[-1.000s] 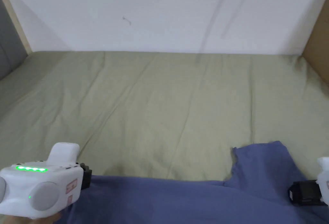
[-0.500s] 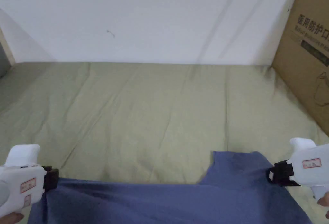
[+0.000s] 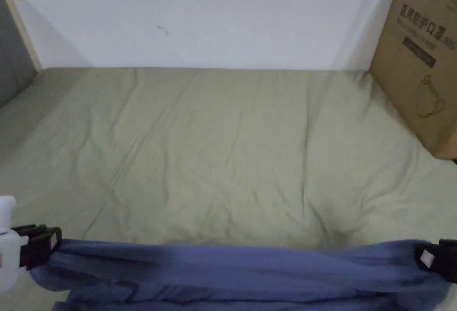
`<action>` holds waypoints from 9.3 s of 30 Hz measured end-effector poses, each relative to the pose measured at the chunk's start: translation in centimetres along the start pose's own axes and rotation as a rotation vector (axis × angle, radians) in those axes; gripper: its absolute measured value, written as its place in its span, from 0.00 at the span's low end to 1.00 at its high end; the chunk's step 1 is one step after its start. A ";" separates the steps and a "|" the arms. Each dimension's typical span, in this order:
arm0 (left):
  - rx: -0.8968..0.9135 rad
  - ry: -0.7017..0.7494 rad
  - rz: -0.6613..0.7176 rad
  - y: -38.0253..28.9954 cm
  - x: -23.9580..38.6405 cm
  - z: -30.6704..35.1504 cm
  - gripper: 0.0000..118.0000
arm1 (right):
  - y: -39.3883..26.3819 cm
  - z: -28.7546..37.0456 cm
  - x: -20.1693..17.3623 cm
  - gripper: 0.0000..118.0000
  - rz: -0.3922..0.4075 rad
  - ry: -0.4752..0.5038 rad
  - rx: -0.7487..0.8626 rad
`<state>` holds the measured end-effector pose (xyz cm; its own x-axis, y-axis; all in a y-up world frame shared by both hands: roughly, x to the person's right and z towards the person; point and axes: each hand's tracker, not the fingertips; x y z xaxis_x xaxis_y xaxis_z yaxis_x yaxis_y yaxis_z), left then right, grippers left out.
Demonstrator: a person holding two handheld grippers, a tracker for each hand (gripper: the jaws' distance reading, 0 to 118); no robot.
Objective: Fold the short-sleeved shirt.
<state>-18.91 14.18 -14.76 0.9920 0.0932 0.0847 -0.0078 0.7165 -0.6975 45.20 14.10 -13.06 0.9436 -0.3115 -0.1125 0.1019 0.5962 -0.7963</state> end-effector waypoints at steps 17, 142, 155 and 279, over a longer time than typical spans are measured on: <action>-0.008 -0.153 0.449 -9.6 -7.6 4.7 0.71 | -7.3 -0.4 -7.5 0.68 0.049 -0.126 -0.001; -0.560 -0.909 0.649 -10.8 4.6 -17.2 0.07 | -8.5 -7.7 -12.7 0.02 -0.147 0.029 -0.104; -0.434 -0.394 0.538 -6.8 -13.7 -7.4 0.07 | -9.3 -7.6 -11.8 0.02 -0.177 0.058 -0.089; -0.126 -0.067 0.028 2.6 -6.2 7.5 0.02 | -5.1 -10.4 -19.6 0.02 0.036 0.081 -0.150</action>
<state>-26.01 20.67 -11.77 0.9810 0.1609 0.1083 -0.0154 0.6212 -0.7835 22.88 9.48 -13.00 0.9168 -0.3541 -0.1848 0.0148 0.4925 -0.8702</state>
